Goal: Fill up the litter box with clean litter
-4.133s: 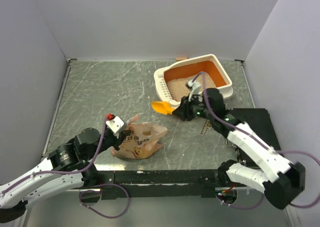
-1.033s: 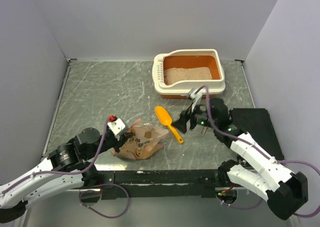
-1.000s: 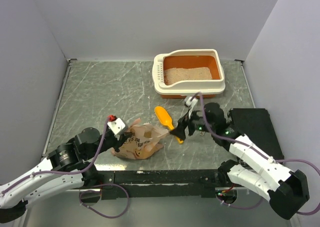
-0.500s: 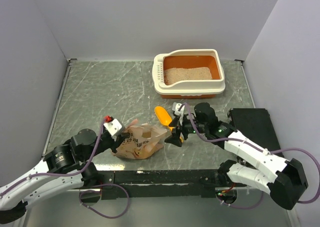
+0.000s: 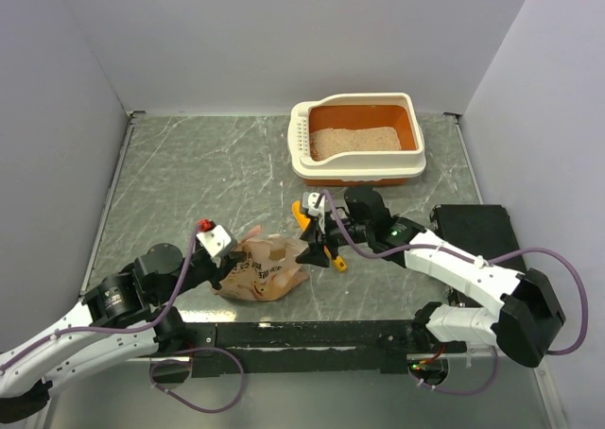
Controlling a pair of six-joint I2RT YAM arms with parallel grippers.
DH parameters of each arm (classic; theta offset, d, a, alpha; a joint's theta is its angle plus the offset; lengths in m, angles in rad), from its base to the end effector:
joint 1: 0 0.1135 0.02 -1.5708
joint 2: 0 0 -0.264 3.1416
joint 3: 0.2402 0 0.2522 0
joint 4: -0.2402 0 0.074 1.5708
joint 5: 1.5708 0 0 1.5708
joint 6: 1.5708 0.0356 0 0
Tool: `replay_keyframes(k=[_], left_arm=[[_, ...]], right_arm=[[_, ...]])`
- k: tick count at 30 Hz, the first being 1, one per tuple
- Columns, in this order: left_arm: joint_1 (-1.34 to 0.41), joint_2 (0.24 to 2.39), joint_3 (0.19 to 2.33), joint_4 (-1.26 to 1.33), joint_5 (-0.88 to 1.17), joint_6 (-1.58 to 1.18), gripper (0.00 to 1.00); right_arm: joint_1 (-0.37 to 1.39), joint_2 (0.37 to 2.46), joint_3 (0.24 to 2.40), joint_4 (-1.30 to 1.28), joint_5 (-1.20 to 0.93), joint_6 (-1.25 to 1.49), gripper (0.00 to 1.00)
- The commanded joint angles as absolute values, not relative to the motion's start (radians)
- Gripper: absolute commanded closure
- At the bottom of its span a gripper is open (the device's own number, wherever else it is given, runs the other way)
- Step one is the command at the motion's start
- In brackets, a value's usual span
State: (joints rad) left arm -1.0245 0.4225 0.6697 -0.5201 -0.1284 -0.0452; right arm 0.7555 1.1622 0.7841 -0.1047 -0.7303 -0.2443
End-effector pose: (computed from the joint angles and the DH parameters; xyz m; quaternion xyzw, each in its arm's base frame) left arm 0.0596 -0.0893 0.3104 0.3397 0.7199 -0.2634 0.5449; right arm 0.1686 0.1914 0.2744 -0.5453 0.6128 0.4178 0.3905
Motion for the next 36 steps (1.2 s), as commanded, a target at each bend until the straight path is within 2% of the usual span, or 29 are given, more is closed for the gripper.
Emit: replay_keyframes(k=[1,2,4,5,9,13,18,25,29,33,34,36], left_arm=[[-1.029,0.416,0.704,-0.364,-0.109,-0.051,0.99],[-1.029,0.419,0.706,-0.362,-0.106,-0.049,0.99],[-1.028,0.423,0.703,-0.359,-0.1,-0.049,0.99],[-1.028,0.428,0.706,-0.359,-0.097,-0.048,0.99],[-1.028,0.451,0.722,-0.342,-0.084,-0.046,0.99],[-1.028,0.521,0.782,-0.307,-0.104,-0.054,0.99],[-1.028,0.664,0.882,-0.282,-0.066,-0.011,0.99],[-1.026,0.831,0.899,-0.255,0.02,0.049,0.99],[-1.028,0.877,0.847,-0.262,0.003,0.006,0.73],[-1.026,0.832,0.796,-0.245,-0.055,-0.067,0.61],[-1.028,0.813,0.779,-0.247,-0.092,-0.077,0.52],[-1.028,0.737,0.758,-0.25,-0.136,-0.104,0.45]], right_arm=[[0.761,1.187,0.807,-0.04,-0.802,-0.242,0.49],[0.761,1.19,0.801,-0.035,-0.808,-0.238,0.56],[0.762,1.186,0.781,-0.011,-0.805,-0.216,0.94],[0.762,1.177,0.772,-0.006,-0.781,-0.209,1.0],[0.759,1.034,0.701,0.061,-0.66,-0.183,1.0],[0.732,0.93,0.742,-0.069,-0.534,-0.207,1.0],[0.542,0.816,0.769,-0.198,-0.643,-0.153,1.0],[0.509,0.758,0.763,-0.37,-0.607,-0.109,1.0],[0.509,0.683,0.657,-0.331,-0.575,-0.057,1.0],[0.509,0.689,0.658,-0.347,-0.568,-0.028,1.0],[0.509,0.692,0.657,-0.342,-0.56,-0.02,1.0],[0.509,0.687,0.643,-0.331,-0.555,-0.003,1.0]])
